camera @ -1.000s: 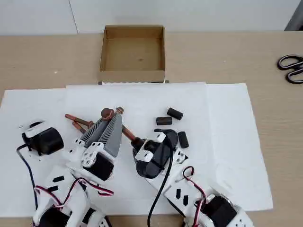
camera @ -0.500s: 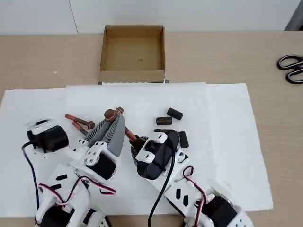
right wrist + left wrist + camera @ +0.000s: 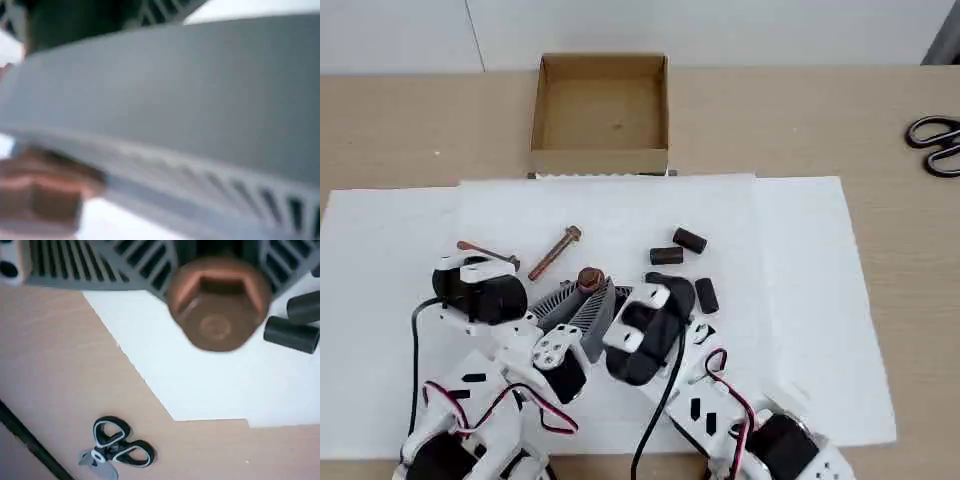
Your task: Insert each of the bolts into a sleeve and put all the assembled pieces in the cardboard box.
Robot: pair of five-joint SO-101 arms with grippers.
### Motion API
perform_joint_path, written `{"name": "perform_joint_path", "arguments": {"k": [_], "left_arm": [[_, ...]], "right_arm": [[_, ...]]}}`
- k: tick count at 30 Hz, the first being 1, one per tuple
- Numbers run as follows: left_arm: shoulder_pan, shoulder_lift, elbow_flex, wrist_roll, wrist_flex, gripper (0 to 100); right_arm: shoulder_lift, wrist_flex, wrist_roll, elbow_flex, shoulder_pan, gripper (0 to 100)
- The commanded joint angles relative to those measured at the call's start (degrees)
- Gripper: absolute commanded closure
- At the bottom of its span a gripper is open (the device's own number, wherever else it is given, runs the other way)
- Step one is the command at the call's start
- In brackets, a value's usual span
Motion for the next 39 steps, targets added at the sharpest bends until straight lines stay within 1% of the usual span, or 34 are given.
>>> {"name": "perform_joint_path", "arguments": {"k": [1, 3, 7, 9, 13, 15, 21, 28, 30, 33, 34, 35, 36, 39], "left_arm": [[1.76, 0.09, -0.04, -1.49, 1.41, 99], [1.76, 0.09, -0.04, -1.49, 1.41, 97], [1.76, 0.18, -0.13, -1.93, 2.37, 83], [1.67, 0.18, -0.22, -3.08, 3.78, 79], [-1.58, 0.26, -3.21, -3.96, 6.15, 78], [-3.08, 0.26, -4.62, -6.51, 7.56, 78], [-9.49, 0.26, -8.04, -14.07, 7.91, 78], [-10.46, 0.26, -13.32, -14.86, 7.91, 79], [-10.46, 0.18, -14.81, -14.86, 7.91, 85], [-10.46, -0.09, -16.04, -14.95, 7.65, 98], [-10.46, -0.09, -16.04, -14.95, 7.65, 100], [-10.46, -0.09, -15.87, -14.95, 7.82, 98], [-10.55, -0.09, -15.69, -15.03, 7.91, 99], [-11.43, 0.09, -13.23, -15.03, 7.91, 99]], "right_arm": [[-0.66, -2.95, 1.32, -0.88, 0.22, 99.5], [-0.66, -2.95, 1.32, -0.88, 0.22, 99.5], [-0.66, -2.77, 1.32, -0.88, 0.22, 99.5], [-0.66, -2.59, 1.32, -0.79, 0.22, 99.5], [-0.66, -2.59, 1.32, -0.62, 0.31, 99.5], [-0.66, -2.59, 1.14, -0.44, 0.31, 99.5], [-0.22, -2.59, 1.14, -0.35, 0.31, 99.5], [-0.57, -2.59, 0.97, 0.7, 1.01, 99.5], [-0.57, -2.59, 0.0, 0.62, 3.38, 99.5], [-0.13, -2.51, -5.89, 0.44, 9.8, 99.5], [-0.13, -2.42, -7.91, 0.44, 11.74, 99.5], [-0.04, -2.33, -9.41, 0.44, 13.67, 99.5], [-0.04, -1.63, -10.46, 0.35, 15.34, 99.5], [0.04, 4.35, -11.25, -1.76, 19.21, 99.5]]}}
